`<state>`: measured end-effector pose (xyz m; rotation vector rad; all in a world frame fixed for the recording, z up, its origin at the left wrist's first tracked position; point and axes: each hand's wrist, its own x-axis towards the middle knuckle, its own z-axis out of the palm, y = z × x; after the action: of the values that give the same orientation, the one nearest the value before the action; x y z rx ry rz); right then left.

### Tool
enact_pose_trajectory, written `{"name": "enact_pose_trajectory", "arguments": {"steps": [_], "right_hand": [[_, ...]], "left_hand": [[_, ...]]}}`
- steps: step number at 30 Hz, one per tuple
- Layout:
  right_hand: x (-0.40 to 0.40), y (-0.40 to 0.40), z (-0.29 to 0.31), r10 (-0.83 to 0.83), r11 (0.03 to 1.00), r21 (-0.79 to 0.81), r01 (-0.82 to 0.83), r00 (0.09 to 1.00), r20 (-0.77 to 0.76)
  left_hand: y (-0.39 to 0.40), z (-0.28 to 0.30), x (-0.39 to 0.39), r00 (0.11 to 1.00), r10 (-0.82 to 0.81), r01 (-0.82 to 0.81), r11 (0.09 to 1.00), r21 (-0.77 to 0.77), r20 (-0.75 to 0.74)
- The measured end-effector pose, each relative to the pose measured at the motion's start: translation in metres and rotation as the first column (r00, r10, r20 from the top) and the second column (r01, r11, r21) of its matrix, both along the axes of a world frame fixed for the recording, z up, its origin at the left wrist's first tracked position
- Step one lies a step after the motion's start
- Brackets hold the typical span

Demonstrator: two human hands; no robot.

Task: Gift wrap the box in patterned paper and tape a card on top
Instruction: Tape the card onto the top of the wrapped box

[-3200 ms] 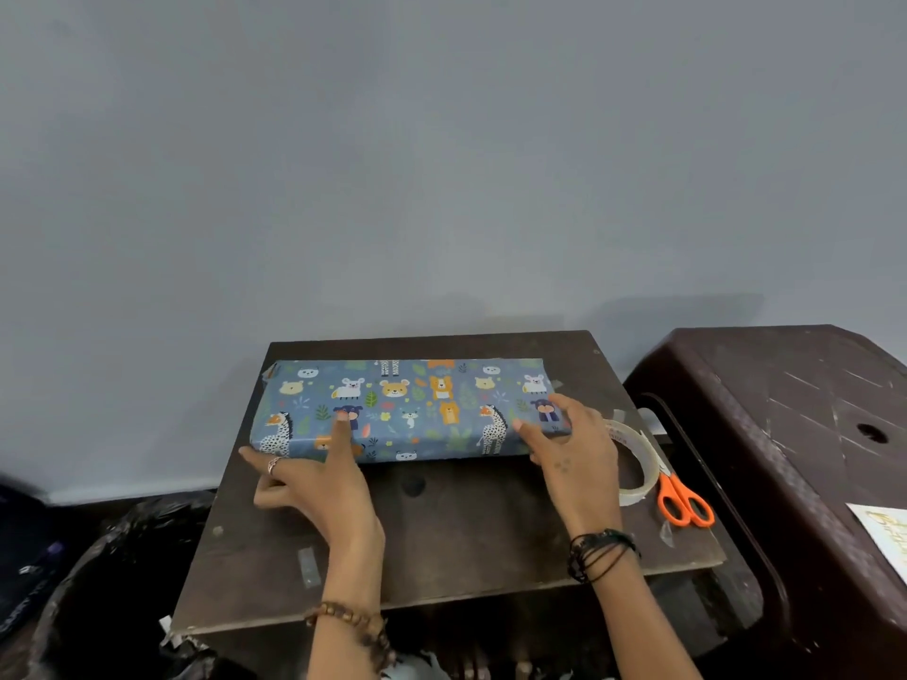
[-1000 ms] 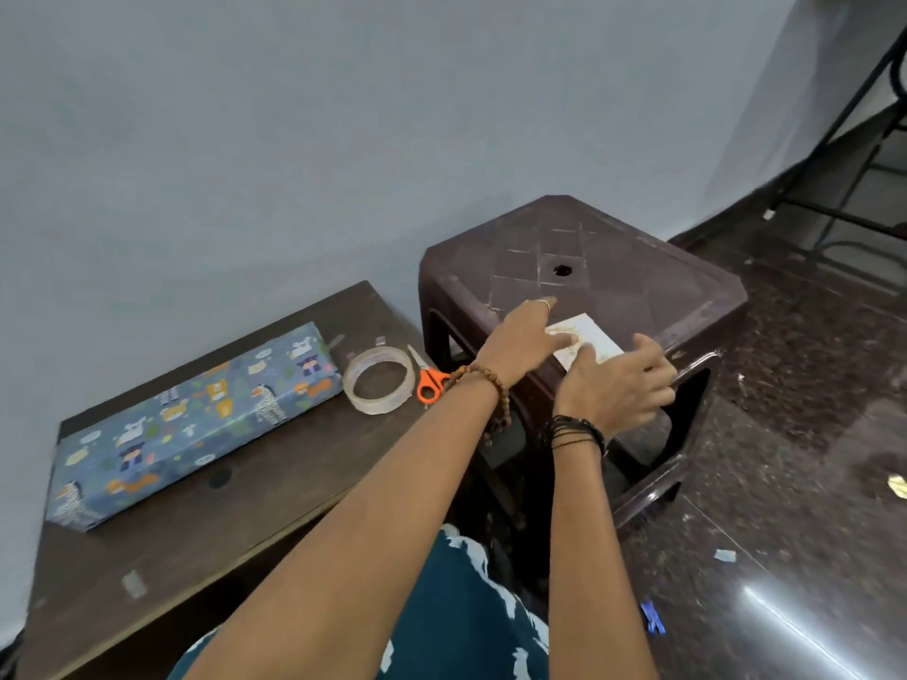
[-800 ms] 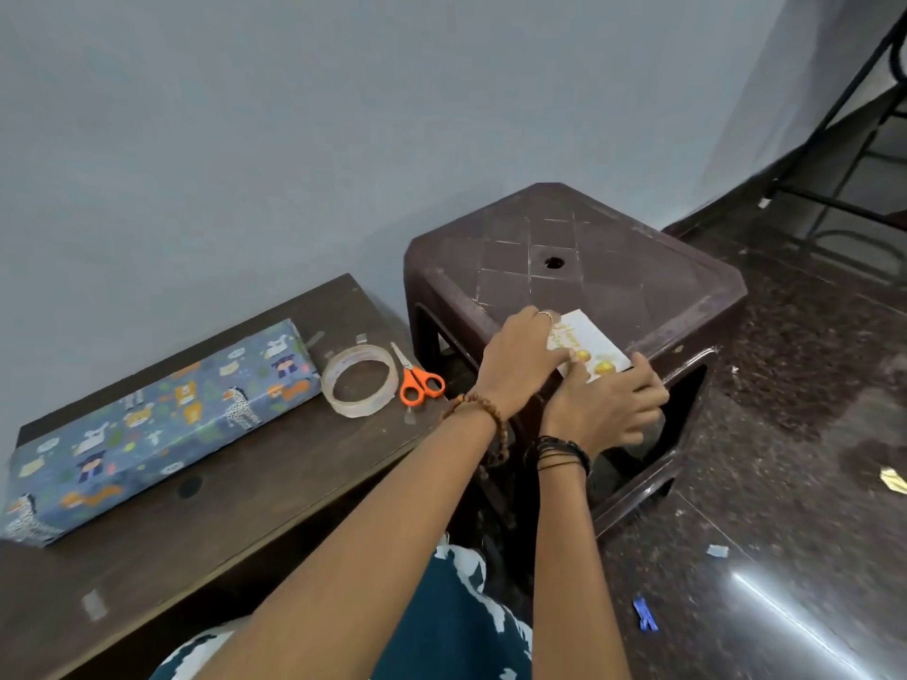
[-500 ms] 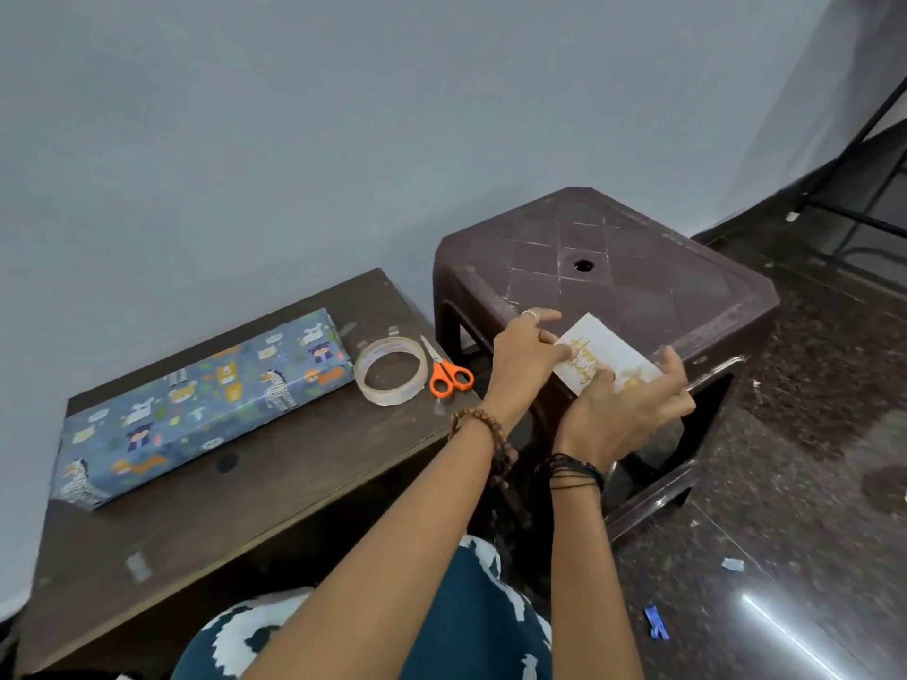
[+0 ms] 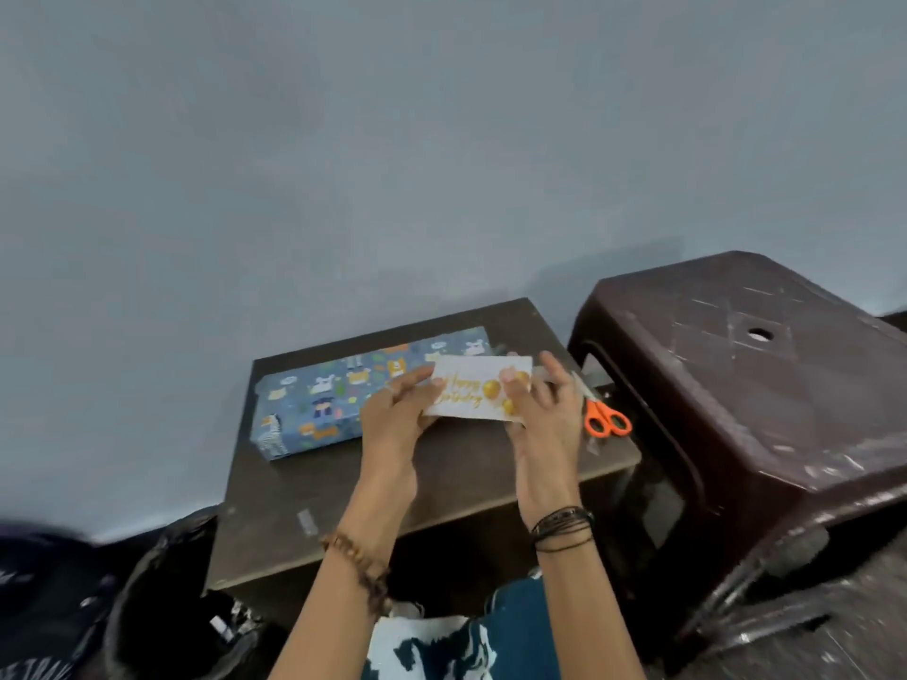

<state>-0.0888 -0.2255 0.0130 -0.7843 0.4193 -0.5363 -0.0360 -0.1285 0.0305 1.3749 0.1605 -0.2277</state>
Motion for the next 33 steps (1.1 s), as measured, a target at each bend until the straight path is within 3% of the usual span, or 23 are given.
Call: {"name": "enact_pose_trajectory", "arguments": {"steps": [2, 4, 6, 7, 9, 12, 13, 15, 18, 20, 22, 26, 29, 31, 33], "right_hand": [[0.016, 0.023, -0.005, 0.072, 0.991, -0.111, -0.071, 0.997, 0.01], [0.031, 0.045, -0.005, 0.028, 0.962, -0.273, -0.03, 1.0, -0.013], [0.044, 0.059, -0.001, -0.081, 0.858, -0.51, 0.063, 0.997, -0.013], [0.052, 0.064, 0.0, -0.13, 0.754, -0.648, 0.107, 0.991, 0.012], [0.07, 0.071, 0.002, -0.19, 0.459, -0.864, 0.205, 0.973, 0.13], [0.104, 0.077, -0.004, -0.203, -0.049, -0.968, 0.246, 0.946, 0.251], [0.115, 0.08, -0.009, -0.204, -0.157, -0.969, 0.193, 0.953, 0.223], [0.13, 0.086, -0.02, -0.204, -0.266, -0.964, 0.02, 0.976, 0.077], [0.138, 0.097, -0.035, -0.172, -0.356, -0.872, -0.337, 0.94, -0.293], [0.136, 0.098, -0.037, -0.111, -0.364, -0.804, -0.47, 0.879, -0.463], [0.129, 0.093, -0.029, -0.032, -0.316, -0.803, -0.505, 0.852, -0.523], [0.114, 0.065, -0.006, 0.169, 0.033, -0.798, -0.601, 0.791, -0.589], [0.105, 0.017, -0.002, -0.023, 0.267, -0.843, -0.468, 0.871, -0.491], [0.098, -0.016, -0.005, -0.244, 0.275, -0.882, -0.382, 0.859, -0.449], [0.089, -0.045, -0.013, -0.424, 0.259, -0.896, -0.361, 0.791, -0.441]], "left_hand": [[0.019, -0.005, 0.006, 0.994, 0.074, -0.081, 0.992, -0.1, -0.077], [0.033, -0.013, 0.012, 0.99, 0.09, -0.106, 0.984, -0.144, -0.113], [0.04, -0.022, 0.021, 0.994, 0.079, -0.082, 0.995, -0.047, -0.079], [0.043, -0.027, 0.028, 0.997, 0.077, -0.077, 0.992, 0.103, 0.001], [0.051, -0.031, 0.042, 0.977, 0.048, -0.132, 0.903, 0.41, 0.209], [0.061, -0.032, 0.059, 0.92, 0.014, -0.25, 0.791, 0.558, 0.392], [0.065, -0.035, 0.065, 0.914, 0.008, -0.264, 0.769, 0.581, 0.405], [0.072, -0.042, 0.072, 0.929, 0.012, -0.252, 0.751, 0.611, 0.369], [0.08, -0.054, 0.074, 0.938, -0.018, -0.224, 0.729, 0.647, 0.346], [0.082, -0.059, 0.072, 0.926, -0.064, -0.218, 0.713, 0.666, 0.372], [0.083, -0.059, 0.069, 0.909, -0.091, -0.234, 0.695, 0.68, 0.406], [0.068, -0.054, 0.052, 0.857, -0.125, -0.3, 0.667, 0.682, 0.5], [0.036, -0.051, 0.032, 0.73, -0.248, -0.368, 0.643, 0.672, 0.637], [0.011, -0.054, 0.022, 0.595, -0.439, -0.343, 0.62, 0.706, 0.673], [-0.015, -0.063, 0.018, 0.448, -0.624, -0.297, 0.572, 0.765, 0.64]]}}
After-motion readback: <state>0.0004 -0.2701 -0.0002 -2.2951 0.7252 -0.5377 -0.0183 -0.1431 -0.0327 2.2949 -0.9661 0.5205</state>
